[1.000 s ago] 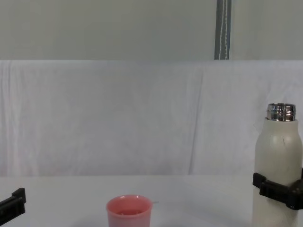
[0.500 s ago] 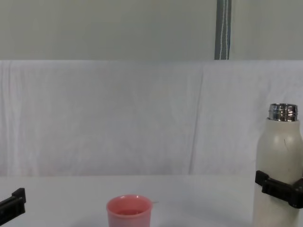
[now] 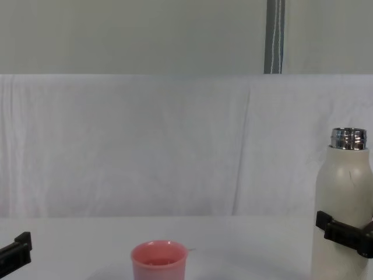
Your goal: Grasp the thermos with one hand and pour water into the cup lid.
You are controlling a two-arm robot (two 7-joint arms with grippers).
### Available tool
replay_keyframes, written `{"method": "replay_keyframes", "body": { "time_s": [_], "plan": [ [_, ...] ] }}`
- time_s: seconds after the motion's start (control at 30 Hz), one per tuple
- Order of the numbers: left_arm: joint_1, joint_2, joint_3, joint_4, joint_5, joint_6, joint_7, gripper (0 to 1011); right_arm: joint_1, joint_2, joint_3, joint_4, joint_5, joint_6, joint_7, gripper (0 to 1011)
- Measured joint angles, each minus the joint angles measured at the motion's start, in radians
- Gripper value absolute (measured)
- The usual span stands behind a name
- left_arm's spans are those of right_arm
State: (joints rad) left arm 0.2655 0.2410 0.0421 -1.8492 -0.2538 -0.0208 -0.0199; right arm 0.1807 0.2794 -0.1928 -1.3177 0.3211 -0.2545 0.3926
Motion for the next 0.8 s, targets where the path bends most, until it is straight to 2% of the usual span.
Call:
{"method": "replay_keyframes", "body": {
  "time_s": [0.8],
  "plan": [
    [0.0,0.0,0.0,0.0,0.0,0.0,0.0,1001,-0.038,0.008,0.013,-0.04,0.009,0.016,-0.009,1000]
  ]
}}
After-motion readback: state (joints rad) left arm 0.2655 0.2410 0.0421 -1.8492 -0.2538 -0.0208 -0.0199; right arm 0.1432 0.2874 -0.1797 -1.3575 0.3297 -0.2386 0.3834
